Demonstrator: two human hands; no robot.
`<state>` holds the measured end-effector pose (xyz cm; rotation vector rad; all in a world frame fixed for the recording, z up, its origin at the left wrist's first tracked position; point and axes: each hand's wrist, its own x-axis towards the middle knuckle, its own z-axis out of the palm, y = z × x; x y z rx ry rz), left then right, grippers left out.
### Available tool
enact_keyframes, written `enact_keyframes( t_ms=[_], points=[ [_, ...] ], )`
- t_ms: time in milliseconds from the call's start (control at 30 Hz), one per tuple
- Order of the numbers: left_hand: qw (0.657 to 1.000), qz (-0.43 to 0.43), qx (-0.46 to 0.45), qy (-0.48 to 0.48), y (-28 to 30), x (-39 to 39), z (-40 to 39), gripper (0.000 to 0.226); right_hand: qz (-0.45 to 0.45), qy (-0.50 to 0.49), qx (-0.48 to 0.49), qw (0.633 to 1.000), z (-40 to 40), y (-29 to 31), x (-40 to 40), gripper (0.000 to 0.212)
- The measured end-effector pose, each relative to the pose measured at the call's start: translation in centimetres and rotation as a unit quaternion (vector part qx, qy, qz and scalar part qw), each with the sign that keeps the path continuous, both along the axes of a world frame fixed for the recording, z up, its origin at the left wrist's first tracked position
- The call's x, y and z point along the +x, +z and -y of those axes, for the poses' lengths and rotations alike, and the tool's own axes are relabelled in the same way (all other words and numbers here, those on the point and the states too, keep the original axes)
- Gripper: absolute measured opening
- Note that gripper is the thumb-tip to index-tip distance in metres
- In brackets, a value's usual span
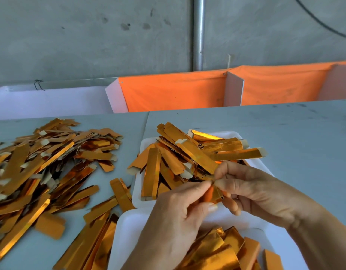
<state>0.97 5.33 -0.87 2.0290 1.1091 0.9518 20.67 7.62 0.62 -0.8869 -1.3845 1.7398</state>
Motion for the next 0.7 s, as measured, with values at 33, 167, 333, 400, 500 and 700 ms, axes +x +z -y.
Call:
enact_keyframes(
  t_ms=[33, 167, 333, 400, 500, 700],
  points=[
    [1.000, 0.011, -0.010, -0.002, 0.01, -0.01, 0.00, 0.044, -0.002, -0.001, 0.004, 1.000, -0.01, -0.10, -0.02, 0.003],
    [0.996, 0.071, -0.038, -0.033, 0.52, 0.10, 0.10, 0.034, -0.061, 0.025, -0.014, 0.998, -0.14, -0.33, 0.03, 0.016],
    [0.994, 0.080, -0.052, -0.048, 0.48, 0.04, 0.05, 0.032, -0.071, 0.030, -0.031, 0.997, -0.25, -0.42, -0.05, 0.026],
    [0.995, 0.077, -0.050, -0.044, 0.39, 0.01, 0.03, 0.034, -0.051, 0.020, -0.026, 0.998, -0.28, -0.49, -0.13, 0.027],
    [0.996, 0.068, -0.044, -0.037, 0.43, 0.06, 0.12, 0.032, -0.024, 0.009, -0.016, 1.000, -0.27, -0.49, -0.25, 0.024],
    [0.995, 0.076, -0.056, -0.033, 0.38, 0.01, 0.03, 0.041, -0.042, 0.029, -0.029, 0.998, -0.21, -0.28, 0.14, 0.026]
  ],
)
